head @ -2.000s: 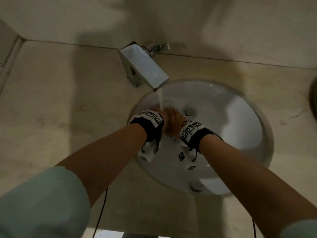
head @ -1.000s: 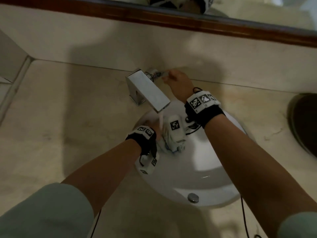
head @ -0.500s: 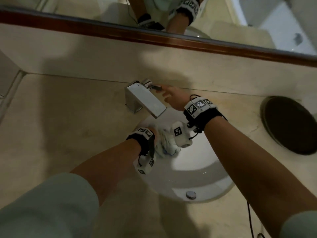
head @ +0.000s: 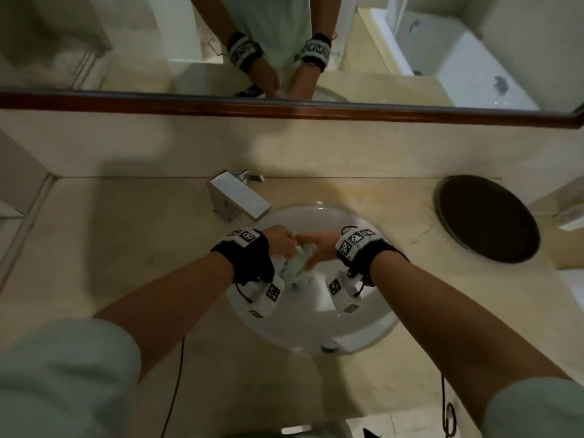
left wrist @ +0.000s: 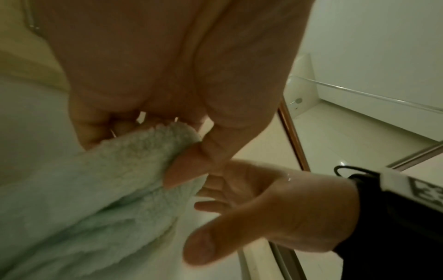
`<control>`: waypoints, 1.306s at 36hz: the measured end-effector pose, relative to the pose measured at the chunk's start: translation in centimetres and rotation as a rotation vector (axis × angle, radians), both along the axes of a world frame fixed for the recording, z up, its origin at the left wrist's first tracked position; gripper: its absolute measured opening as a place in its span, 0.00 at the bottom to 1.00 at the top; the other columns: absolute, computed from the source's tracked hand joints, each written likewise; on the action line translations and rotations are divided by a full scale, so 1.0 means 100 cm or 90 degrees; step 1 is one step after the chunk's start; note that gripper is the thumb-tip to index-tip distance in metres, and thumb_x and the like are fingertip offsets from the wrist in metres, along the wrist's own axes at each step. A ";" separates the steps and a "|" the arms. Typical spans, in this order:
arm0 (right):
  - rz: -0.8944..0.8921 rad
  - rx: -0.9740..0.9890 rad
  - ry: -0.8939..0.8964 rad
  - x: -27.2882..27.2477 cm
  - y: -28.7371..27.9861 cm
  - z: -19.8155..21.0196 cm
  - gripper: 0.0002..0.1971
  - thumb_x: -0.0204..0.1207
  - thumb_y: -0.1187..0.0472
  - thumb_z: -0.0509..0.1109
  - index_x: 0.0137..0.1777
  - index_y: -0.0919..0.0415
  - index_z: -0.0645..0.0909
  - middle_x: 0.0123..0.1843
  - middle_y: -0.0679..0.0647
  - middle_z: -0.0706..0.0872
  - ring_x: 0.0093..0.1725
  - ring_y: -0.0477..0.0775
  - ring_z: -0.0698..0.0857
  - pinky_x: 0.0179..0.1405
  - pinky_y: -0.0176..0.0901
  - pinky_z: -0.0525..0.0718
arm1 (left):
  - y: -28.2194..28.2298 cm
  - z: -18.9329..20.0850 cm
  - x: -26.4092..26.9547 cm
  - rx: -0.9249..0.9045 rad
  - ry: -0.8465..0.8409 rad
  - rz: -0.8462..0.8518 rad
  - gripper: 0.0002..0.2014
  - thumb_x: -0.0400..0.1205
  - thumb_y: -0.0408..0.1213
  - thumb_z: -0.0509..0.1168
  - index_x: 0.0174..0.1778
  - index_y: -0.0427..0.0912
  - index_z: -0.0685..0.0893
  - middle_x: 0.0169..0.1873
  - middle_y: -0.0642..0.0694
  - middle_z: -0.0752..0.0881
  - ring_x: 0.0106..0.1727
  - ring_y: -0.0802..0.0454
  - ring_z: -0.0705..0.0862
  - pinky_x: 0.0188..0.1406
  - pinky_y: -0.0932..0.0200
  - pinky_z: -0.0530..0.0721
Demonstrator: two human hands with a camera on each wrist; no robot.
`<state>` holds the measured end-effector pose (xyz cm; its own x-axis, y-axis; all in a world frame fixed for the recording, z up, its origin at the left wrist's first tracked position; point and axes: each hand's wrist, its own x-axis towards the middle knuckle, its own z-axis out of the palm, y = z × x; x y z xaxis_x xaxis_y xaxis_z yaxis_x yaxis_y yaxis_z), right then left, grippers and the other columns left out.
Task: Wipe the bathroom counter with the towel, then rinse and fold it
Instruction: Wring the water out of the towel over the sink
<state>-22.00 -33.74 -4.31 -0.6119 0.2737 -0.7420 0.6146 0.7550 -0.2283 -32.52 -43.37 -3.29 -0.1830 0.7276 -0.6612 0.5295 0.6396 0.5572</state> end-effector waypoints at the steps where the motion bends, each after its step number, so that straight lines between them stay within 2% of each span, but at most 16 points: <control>1: -0.003 0.016 0.002 0.002 0.000 0.000 0.45 0.61 0.39 0.78 0.79 0.44 0.63 0.77 0.49 0.72 0.75 0.59 0.72 0.72 0.60 0.72 | 0.001 0.004 0.002 0.011 -0.006 0.017 0.09 0.78 0.29 0.66 0.53 0.37 0.85 0.48 0.39 0.83 0.50 0.47 0.79 0.36 0.65 0.75; 4: 0.000 0.057 0.051 0.012 0.031 -0.052 0.43 0.54 0.32 0.76 0.71 0.42 0.70 0.67 0.46 0.79 0.62 0.58 0.82 0.59 0.60 0.82 | 0.006 0.020 0.015 0.042 -0.010 0.060 0.06 0.77 0.28 0.66 0.46 0.38 0.86 0.37 0.46 0.82 0.41 0.49 0.78 0.32 0.64 0.74; 6: -0.012 0.093 0.082 0.026 0.018 -0.014 0.34 0.62 0.33 0.74 0.68 0.41 0.72 0.60 0.45 0.80 0.57 0.57 0.83 0.53 0.57 0.83 | 0.009 0.037 0.028 0.059 0.000 0.086 0.04 0.76 0.29 0.66 0.42 0.39 0.86 0.31 0.48 0.80 0.34 0.52 0.76 0.31 0.61 0.74; 8: -0.013 0.080 0.106 0.035 0.010 0.018 0.26 0.72 0.40 0.71 0.63 0.56 0.77 0.54 0.53 0.81 0.53 0.58 0.82 0.52 0.50 0.81 | 0.013 0.053 0.035 0.076 0.004 0.098 0.05 0.73 0.29 0.66 0.42 0.39 0.86 0.28 0.48 0.79 0.31 0.53 0.74 0.29 0.62 0.73; 10: -0.036 0.067 0.146 0.053 0.011 0.042 0.24 0.76 0.39 0.67 0.56 0.62 0.78 0.50 0.57 0.82 0.46 0.58 0.80 0.46 0.47 0.76 | 0.018 0.075 0.051 0.113 0.014 0.121 0.10 0.70 0.29 0.66 0.45 0.41 0.88 0.25 0.49 0.79 0.28 0.54 0.73 0.24 0.67 0.72; 13: -0.045 0.064 0.210 0.075 0.022 0.064 0.25 0.82 0.41 0.59 0.63 0.62 0.78 0.54 0.59 0.84 0.47 0.57 0.80 0.46 0.44 0.75 | 0.026 0.108 0.070 0.161 0.042 0.160 0.11 0.75 0.24 0.63 0.43 0.42 0.88 0.21 0.52 0.80 0.24 0.59 0.75 0.16 0.73 0.69; 15: -0.078 0.075 0.233 0.086 0.026 0.080 0.24 0.83 0.43 0.59 0.62 0.64 0.79 0.55 0.62 0.85 0.45 0.58 0.81 0.43 0.43 0.76 | 0.031 0.121 0.076 0.170 0.044 0.182 0.11 0.75 0.24 0.63 0.39 0.44 0.87 0.24 0.50 0.79 0.28 0.54 0.75 0.24 0.67 0.70; 19: -0.112 0.031 0.333 0.107 0.029 0.114 0.17 0.84 0.49 0.60 0.53 0.65 0.79 0.47 0.62 0.83 0.44 0.60 0.82 0.33 0.42 0.73 | 0.035 0.143 0.089 0.219 0.064 0.241 0.11 0.73 0.23 0.64 0.43 0.42 0.86 0.29 0.48 0.80 0.35 0.51 0.77 0.39 0.56 0.75; 23: -0.153 -0.005 0.425 0.120 0.032 0.130 0.14 0.85 0.49 0.57 0.52 0.56 0.79 0.38 0.53 0.80 0.42 0.55 0.77 0.34 0.42 0.70 | 0.032 0.164 0.097 0.255 0.066 0.272 0.12 0.65 0.31 0.67 0.42 0.45 0.87 0.29 0.48 0.81 0.35 0.50 0.77 0.39 0.54 0.75; 25: -0.205 -0.029 0.461 0.121 0.032 0.137 0.12 0.85 0.50 0.59 0.49 0.57 0.80 0.36 0.53 0.79 0.40 0.55 0.77 0.35 0.43 0.71 | 0.029 0.171 0.096 0.267 0.059 0.264 0.10 0.68 0.30 0.68 0.43 0.46 0.88 0.34 0.46 0.83 0.41 0.47 0.79 0.42 0.52 0.77; 28: -0.231 -0.049 0.484 0.120 0.031 0.151 0.14 0.85 0.52 0.59 0.51 0.60 0.82 0.36 0.55 0.80 0.38 0.55 0.78 0.37 0.46 0.75 | 0.025 0.181 0.093 0.287 0.055 0.247 0.13 0.75 0.27 0.67 0.54 0.41 0.88 0.45 0.43 0.83 0.49 0.47 0.81 0.50 0.51 0.81; 33: -0.311 -0.042 0.557 0.116 0.029 0.176 0.18 0.85 0.55 0.59 0.62 0.67 0.82 0.55 0.70 0.85 0.54 0.70 0.84 0.57 0.66 0.82 | 0.023 0.187 0.088 0.307 0.042 0.225 0.14 0.80 0.33 0.68 0.62 0.41 0.83 0.51 0.45 0.80 0.53 0.50 0.80 0.50 0.55 0.84; 38: -0.453 -0.071 0.614 0.107 0.027 0.188 0.18 0.81 0.52 0.63 0.62 0.65 0.83 0.60 0.69 0.85 0.59 0.69 0.84 0.60 0.65 0.82 | 0.019 0.187 0.085 0.360 -0.020 0.218 0.16 0.83 0.37 0.64 0.65 0.34 0.79 0.51 0.44 0.79 0.54 0.50 0.79 0.45 0.62 0.82; 42: -0.478 -0.065 0.608 0.101 0.029 0.203 0.18 0.83 0.58 0.61 0.70 0.64 0.76 0.68 0.67 0.80 0.66 0.69 0.80 0.64 0.59 0.81 | 0.018 0.184 0.080 0.350 -0.033 0.170 0.18 0.81 0.42 0.67 0.67 0.45 0.77 0.54 0.47 0.80 0.55 0.50 0.79 0.53 0.56 0.79; 44: -0.490 -0.036 0.608 0.102 0.033 0.211 0.18 0.84 0.64 0.60 0.73 0.63 0.72 0.71 0.65 0.77 0.67 0.66 0.79 0.63 0.54 0.80 | 0.018 0.176 0.076 0.337 -0.027 0.153 0.28 0.76 0.42 0.73 0.71 0.49 0.71 0.58 0.46 0.79 0.58 0.50 0.79 0.59 0.54 0.81; 47: -0.526 -0.091 0.663 0.102 0.034 0.222 0.10 0.83 0.61 0.60 0.61 0.61 0.79 0.58 0.63 0.84 0.63 0.67 0.81 0.61 0.56 0.82 | 0.017 0.160 0.071 0.268 -0.022 0.110 0.50 0.70 0.41 0.78 0.82 0.48 0.52 0.75 0.45 0.68 0.75 0.46 0.70 0.74 0.42 0.73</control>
<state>-11.78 -30.32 17.90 -0.5996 0.7956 -0.0870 0.3695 0.1788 -0.9119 -25.39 -41.63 12.70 -0.3076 0.8954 -0.3219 0.4115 0.4303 0.8035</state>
